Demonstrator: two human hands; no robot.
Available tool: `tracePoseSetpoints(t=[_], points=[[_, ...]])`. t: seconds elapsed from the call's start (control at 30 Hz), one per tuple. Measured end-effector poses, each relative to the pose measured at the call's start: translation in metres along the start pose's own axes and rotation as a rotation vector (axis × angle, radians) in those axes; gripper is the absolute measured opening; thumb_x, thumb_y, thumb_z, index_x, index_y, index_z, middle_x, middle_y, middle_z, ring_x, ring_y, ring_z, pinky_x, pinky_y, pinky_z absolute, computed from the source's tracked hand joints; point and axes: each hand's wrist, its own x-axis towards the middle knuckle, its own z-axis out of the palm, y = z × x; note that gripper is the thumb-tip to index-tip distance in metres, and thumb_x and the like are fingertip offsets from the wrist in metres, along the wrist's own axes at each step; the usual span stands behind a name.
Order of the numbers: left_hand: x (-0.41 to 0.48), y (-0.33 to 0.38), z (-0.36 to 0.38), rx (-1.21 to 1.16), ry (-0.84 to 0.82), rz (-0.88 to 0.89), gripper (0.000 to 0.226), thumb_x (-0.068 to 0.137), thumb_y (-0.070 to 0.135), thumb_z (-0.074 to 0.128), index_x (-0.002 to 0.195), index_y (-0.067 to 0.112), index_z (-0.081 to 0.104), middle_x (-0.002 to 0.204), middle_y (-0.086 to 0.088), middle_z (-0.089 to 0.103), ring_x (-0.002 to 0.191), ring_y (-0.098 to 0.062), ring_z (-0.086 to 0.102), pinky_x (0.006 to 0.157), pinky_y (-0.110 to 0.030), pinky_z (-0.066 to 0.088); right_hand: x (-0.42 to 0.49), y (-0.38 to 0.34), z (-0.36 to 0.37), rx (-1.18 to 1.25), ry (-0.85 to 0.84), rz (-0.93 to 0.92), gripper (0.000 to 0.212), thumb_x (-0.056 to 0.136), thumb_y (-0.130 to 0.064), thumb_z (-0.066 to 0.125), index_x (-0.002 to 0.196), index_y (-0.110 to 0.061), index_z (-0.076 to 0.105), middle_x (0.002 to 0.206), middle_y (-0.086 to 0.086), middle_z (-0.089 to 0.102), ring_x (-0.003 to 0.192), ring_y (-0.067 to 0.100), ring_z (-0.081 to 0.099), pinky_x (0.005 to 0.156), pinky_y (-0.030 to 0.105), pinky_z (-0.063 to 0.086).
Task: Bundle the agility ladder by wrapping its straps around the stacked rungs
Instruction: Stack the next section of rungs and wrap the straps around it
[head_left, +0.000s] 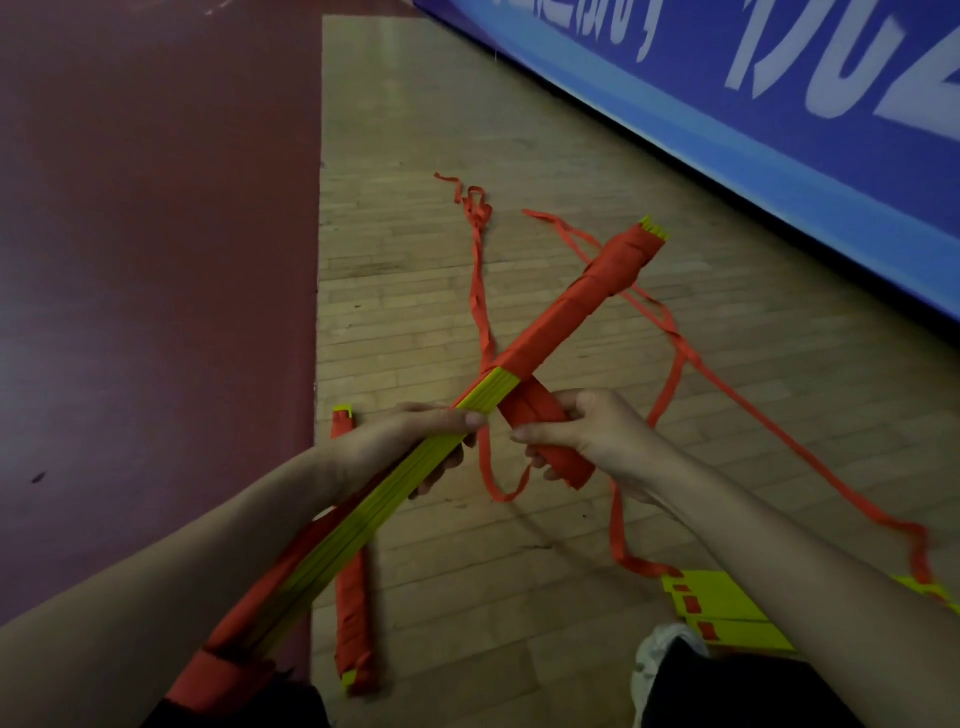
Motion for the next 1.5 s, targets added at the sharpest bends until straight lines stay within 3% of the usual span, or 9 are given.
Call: tracePoseSetpoints(t=[0.2, 0.4, 0.57, 0.7, 0.87, 1.13, 1.27, 1.37, 1.5], points=[[-0.003, 0.001, -0.008, -0.121, -0.040, 0.001, 0.041, 0.073, 0.041, 0.064, 0.092, 0.005, 0.061, 0.064, -0.004, 0.054, 0.046, -0.016, 0.048, 0.042, -0.023, 0.039, 0.004, 0.002, 0.002, -0.189, 0.101, -0.145, 0.023, 0.070, -0.026, 0.084, 0.088, -0.014, 0.074, 0.077, 0.007, 0.072, 0.073, 0.016, 0.067, 0.071, 0.033, 0.053], [-0.003, 0.001, -0.010, -0.145, -0.038, 0.021, 0.038, 0.068, 0.040, 0.066, 0.088, 0.008, 0.063, 0.064, -0.004, 0.052, 0.045, -0.016, 0.047, 0.041, -0.021, 0.039, 0.002, -0.003, 0.003, -0.065, 0.024, -0.177, 0.027, 0.073, -0.020, 0.081, 0.093, -0.004, 0.071, 0.074, 0.008, 0.066, 0.062, 0.013, 0.062, 0.053, 0.019, 0.049], [-0.003, 0.005, -0.011, -0.124, -0.026, 0.015, 0.046, 0.064, 0.044, 0.069, 0.091, 0.008, 0.061, 0.065, -0.004, 0.053, 0.048, -0.017, 0.046, 0.042, -0.022, 0.039, 0.006, -0.004, 0.006, 0.021, 0.051, -0.168, 0.020, 0.081, -0.033, 0.074, 0.086, -0.014, 0.074, 0.075, 0.003, 0.066, 0.067, 0.013, 0.059, 0.065, 0.026, 0.045], [-0.004, 0.007, -0.010, -0.146, -0.007, -0.006, 0.033, 0.073, 0.036, 0.062, 0.088, 0.007, 0.061, 0.062, -0.004, 0.053, 0.043, -0.016, 0.048, 0.039, -0.021, 0.038, 0.003, -0.006, 0.000, 0.136, -0.052, -0.015, 0.029, 0.094, -0.028, 0.057, 0.078, -0.007, 0.067, 0.050, -0.004, 0.059, 0.041, 0.005, 0.051, 0.043, 0.016, 0.039], [-0.006, 0.004, -0.012, -0.140, -0.037, -0.022, 0.039, 0.067, 0.039, 0.070, 0.087, 0.007, 0.061, 0.066, -0.005, 0.054, 0.048, -0.016, 0.050, 0.043, -0.023, 0.043, -0.001, -0.004, -0.005, 0.109, -0.166, -0.015, 0.047, 0.067, -0.043, 0.073, 0.088, -0.002, 0.068, 0.069, 0.011, 0.063, 0.051, 0.013, 0.057, 0.053, 0.024, 0.046], [-0.010, 0.007, -0.004, -0.040, 0.036, 0.019, 0.030, 0.073, 0.031, 0.066, 0.090, 0.007, 0.058, 0.070, -0.009, 0.060, 0.062, -0.022, 0.064, 0.056, -0.030, 0.052, -0.005, 0.001, 0.002, 0.120, -0.173, -0.095, 0.011, 0.085, -0.016, 0.066, 0.078, -0.009, 0.061, 0.058, 0.006, 0.064, 0.041, 0.013, 0.058, 0.039, 0.020, 0.047], [-0.009, 0.008, -0.001, 0.031, 0.107, 0.005, 0.038, 0.072, 0.025, 0.078, 0.100, 0.006, 0.064, 0.074, -0.009, 0.064, 0.064, -0.021, 0.064, 0.055, -0.029, 0.053, 0.000, 0.006, 0.002, 0.007, -0.076, -0.087, 0.016, 0.087, -0.024, 0.069, 0.075, -0.014, 0.064, 0.055, 0.002, 0.062, 0.042, 0.012, 0.056, 0.043, 0.023, 0.046], [-0.004, 0.006, 0.006, 0.136, 0.196, -0.004, 0.034, 0.076, 0.021, 0.078, 0.102, 0.003, 0.065, 0.077, -0.009, 0.067, 0.064, -0.023, 0.065, 0.055, -0.030, 0.054, 0.001, 0.007, 0.007, -0.120, 0.051, -0.100, 0.030, 0.086, -0.029, 0.069, 0.079, 0.000, 0.068, 0.046, -0.002, 0.050, 0.036, 0.007, 0.045, 0.039, 0.018, 0.036], [0.005, -0.006, 0.014, 0.448, 0.335, 0.102, 0.034, 0.071, 0.034, 0.084, 0.091, 0.015, 0.065, 0.070, -0.001, 0.069, 0.057, -0.017, 0.068, 0.058, -0.031, 0.057, 0.003, 0.009, 0.020, -0.185, 0.174, -0.103, 0.044, 0.086, -0.034, 0.069, 0.050, -0.013, 0.054, 0.036, -0.007, 0.042, 0.031, 0.005, 0.039, 0.041, 0.019, 0.030]])
